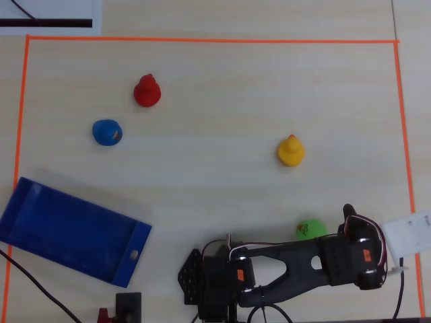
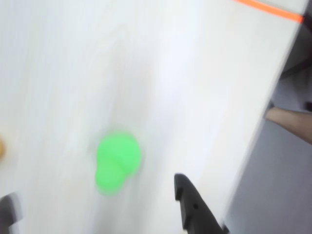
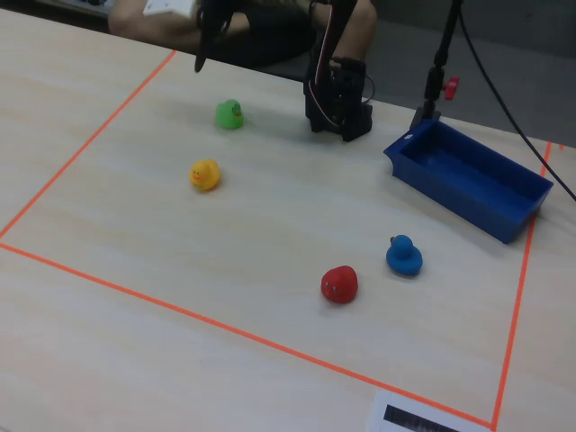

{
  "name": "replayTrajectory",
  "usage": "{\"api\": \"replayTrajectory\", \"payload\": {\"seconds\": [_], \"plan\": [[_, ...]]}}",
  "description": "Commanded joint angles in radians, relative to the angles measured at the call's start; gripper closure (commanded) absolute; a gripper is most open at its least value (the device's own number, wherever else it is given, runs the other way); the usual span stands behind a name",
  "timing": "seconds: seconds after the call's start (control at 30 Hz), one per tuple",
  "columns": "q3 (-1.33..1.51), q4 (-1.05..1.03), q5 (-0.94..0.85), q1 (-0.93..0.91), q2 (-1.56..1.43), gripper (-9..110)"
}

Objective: Grasp green duck and put it into box.

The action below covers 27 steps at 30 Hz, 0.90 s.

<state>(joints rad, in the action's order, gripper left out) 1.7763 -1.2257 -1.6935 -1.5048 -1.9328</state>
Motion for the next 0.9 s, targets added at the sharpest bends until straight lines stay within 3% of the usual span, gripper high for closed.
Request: {"api": "replayTrajectory", "payload": {"seconds": [0.0, 0.27, 0.5, 0.87], "plan": [[0.126, 0.265, 0.034, 0.012, 0.041, 48], [0.281, 0.548, 0.19, 0.107, 0.112, 48], [0.44, 0.701, 0.167, 0.107, 0.118, 48], [0.566, 0.707, 0.127, 0.063, -0.028, 48]]}}
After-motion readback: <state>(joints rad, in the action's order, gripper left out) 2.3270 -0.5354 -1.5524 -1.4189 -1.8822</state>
